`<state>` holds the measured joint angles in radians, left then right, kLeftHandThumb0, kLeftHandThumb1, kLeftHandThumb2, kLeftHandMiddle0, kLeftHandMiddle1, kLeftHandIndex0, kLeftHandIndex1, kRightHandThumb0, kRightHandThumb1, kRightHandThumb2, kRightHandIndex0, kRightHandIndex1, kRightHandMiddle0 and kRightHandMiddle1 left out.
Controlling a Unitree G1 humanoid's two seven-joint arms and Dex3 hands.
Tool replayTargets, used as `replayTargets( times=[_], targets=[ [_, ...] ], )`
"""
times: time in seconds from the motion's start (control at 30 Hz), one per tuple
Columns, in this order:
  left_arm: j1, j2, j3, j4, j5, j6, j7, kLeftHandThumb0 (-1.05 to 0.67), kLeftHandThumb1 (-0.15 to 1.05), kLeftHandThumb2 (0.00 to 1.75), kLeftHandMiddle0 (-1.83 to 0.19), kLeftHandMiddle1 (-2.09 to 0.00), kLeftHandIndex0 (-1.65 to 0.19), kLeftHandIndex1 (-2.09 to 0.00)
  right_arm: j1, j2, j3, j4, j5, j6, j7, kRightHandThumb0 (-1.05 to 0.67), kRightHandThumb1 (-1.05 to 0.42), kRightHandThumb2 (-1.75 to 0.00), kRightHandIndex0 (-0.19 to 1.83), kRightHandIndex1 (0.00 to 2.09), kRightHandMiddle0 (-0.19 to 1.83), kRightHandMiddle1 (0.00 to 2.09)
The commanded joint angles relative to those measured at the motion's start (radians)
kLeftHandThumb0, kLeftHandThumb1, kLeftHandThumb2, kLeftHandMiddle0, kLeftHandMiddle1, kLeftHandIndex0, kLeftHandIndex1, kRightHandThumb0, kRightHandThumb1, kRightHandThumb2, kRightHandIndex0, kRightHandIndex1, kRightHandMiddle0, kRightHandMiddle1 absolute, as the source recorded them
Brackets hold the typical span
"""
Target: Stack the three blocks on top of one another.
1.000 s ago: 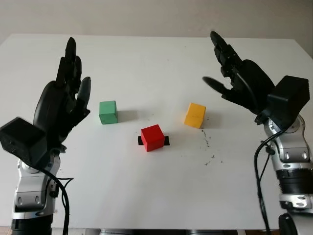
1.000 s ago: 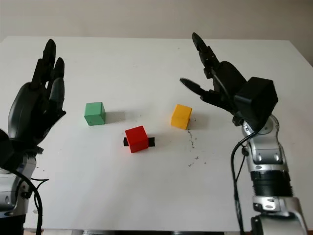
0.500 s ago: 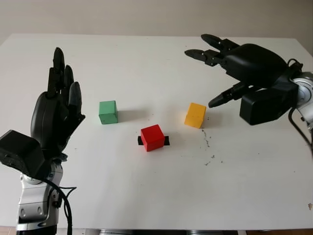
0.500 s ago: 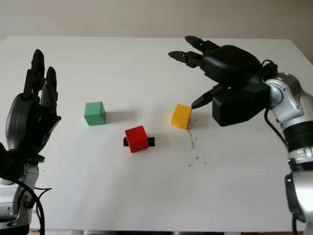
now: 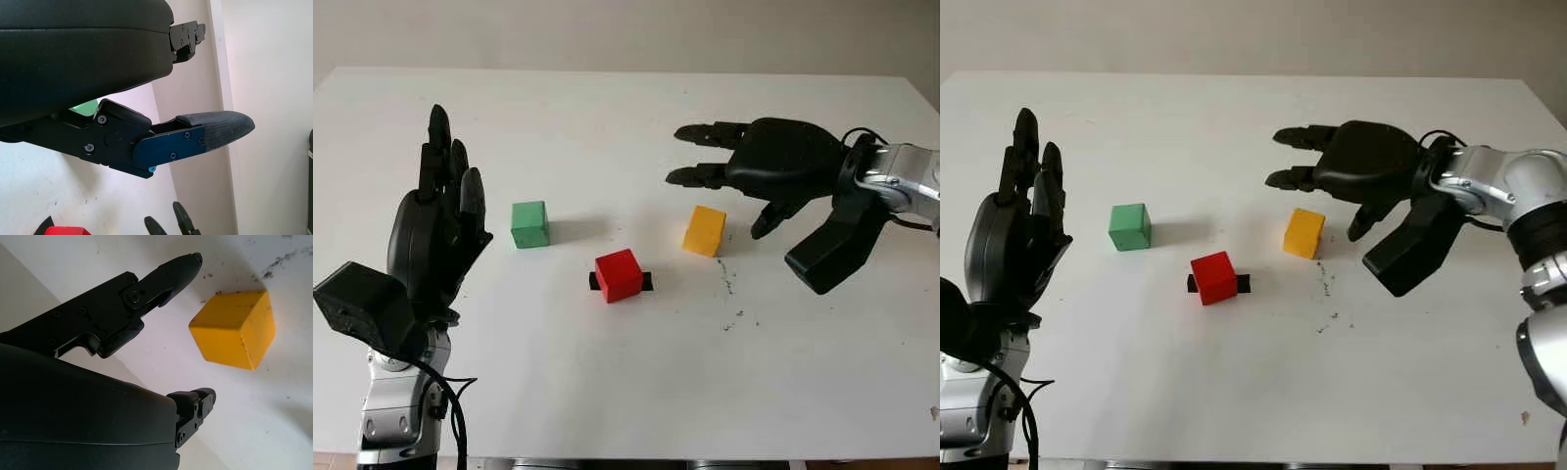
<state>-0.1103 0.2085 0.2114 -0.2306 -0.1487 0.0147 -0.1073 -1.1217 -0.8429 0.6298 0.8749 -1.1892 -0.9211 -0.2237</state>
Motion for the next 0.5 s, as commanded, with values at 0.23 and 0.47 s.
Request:
replayTargets(
  times=[0.23, 0.47],
  targets=[
    [0.026, -0.004, -0.009, -0.048, 0.017, 0.022, 0.009, -0.76, 1.05, 0.66, 0.19, 0.00, 0.19, 0.00, -0.027, 0.037, 0.027, 0.101, 0.041, -0.046, -0.026, -0.54, -0.83, -0.07, -0.01, 0.04, 0.30, 0.09],
    [0.031, -0.004, -0.009, -0.050, 0.023, 0.023, 0.008, -0.76, 1.05, 0.65, 0.19, 0.00, 0.19, 0.00, -0.015, 0.063, 0.044, 0.135, 0.045, -0.039, -0.078, -0.51, -0.89, -0.07, -0.03, 0.04, 0.36, 0.11]
  ],
)
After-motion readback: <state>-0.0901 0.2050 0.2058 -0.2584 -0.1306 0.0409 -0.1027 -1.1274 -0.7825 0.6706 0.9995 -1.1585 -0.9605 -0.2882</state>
